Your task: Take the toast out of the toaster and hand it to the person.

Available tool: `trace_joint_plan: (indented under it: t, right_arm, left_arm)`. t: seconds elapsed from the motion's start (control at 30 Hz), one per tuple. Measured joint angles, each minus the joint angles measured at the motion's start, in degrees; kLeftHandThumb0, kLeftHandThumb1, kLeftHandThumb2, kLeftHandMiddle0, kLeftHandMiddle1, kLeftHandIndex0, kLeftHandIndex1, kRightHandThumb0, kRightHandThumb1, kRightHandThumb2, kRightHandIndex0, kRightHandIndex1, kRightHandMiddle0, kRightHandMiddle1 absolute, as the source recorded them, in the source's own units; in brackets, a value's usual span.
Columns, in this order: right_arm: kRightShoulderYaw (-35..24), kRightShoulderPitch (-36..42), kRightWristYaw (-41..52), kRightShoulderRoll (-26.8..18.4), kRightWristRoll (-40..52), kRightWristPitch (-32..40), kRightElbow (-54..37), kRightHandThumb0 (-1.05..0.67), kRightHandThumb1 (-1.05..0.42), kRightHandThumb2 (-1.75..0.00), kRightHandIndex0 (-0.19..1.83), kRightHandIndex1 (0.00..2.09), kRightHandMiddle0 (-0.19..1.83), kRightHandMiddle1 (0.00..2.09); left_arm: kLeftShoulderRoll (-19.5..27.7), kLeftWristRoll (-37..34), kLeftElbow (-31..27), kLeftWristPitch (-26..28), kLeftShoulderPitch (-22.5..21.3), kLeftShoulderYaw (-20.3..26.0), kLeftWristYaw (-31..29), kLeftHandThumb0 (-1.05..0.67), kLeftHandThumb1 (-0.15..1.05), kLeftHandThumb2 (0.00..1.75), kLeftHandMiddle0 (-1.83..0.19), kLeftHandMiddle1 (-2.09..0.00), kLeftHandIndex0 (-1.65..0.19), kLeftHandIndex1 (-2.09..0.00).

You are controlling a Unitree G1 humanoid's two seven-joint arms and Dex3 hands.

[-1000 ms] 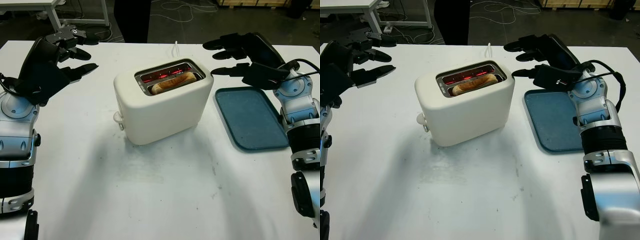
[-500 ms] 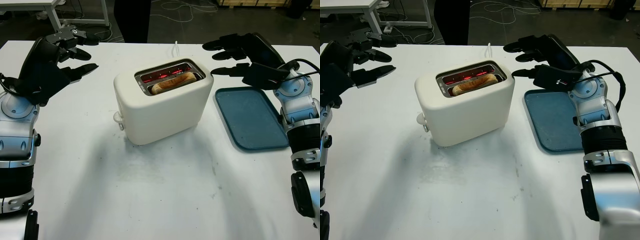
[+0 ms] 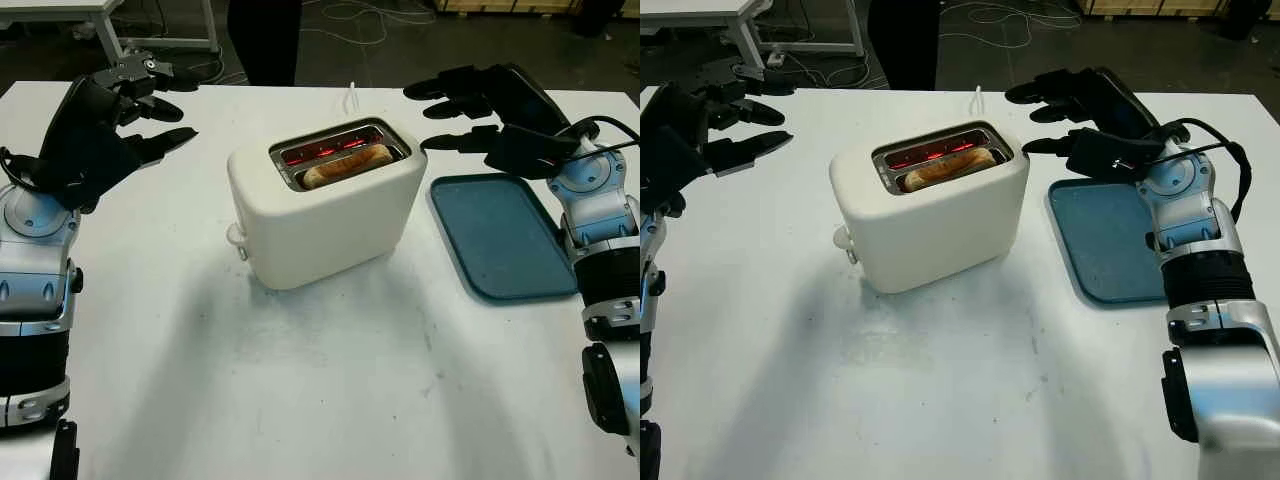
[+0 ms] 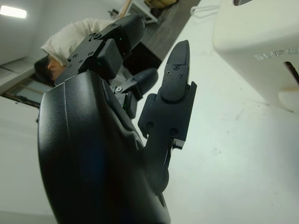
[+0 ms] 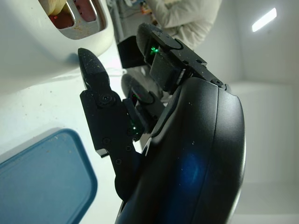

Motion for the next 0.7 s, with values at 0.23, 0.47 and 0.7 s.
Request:
trace_joint_plan:
  t: [0.23, 0.47, 0.7]
  right_arm:
    - [0.00, 0.00, 0.02, 0.00, 0.01, 0.00, -0.05, -0.23, -0.77, 0.00, 0.83, 0.00, 0.76, 0.00]
    - [0.00, 0.00, 0.08, 0.00, 0.02, 0.71, -0.05, -0.22, -0.76, 0.00, 0.83, 0.00, 0.75, 0.00]
    - [0.01, 0.00, 0.08, 0.00, 0.01, 1.03, -0.04, -0.24, -0.77, 0.00, 0.84, 0.01, 0.76, 0.00]
  left_arm:
    - [-0.01, -0.03, 0.00, -0.01, 0.00, 0.03, 0.00, -0.26, 0.90, 0.13, -0.31, -0.98, -0.41, -0.63]
    - [-0.07, -0.01, -0.07, 0.00, 0.01, 0.03, 0.03, -0.26, 0.90, 0.13, -0.31, -0.98, -0.41, -0.63]
    - [-0.07, 0.05, -0.07, 0.00, 0.02, 0.02, 0.10, -0.26, 0.90, 0.14, -0.31, -0.97, -0.42, -0.62]
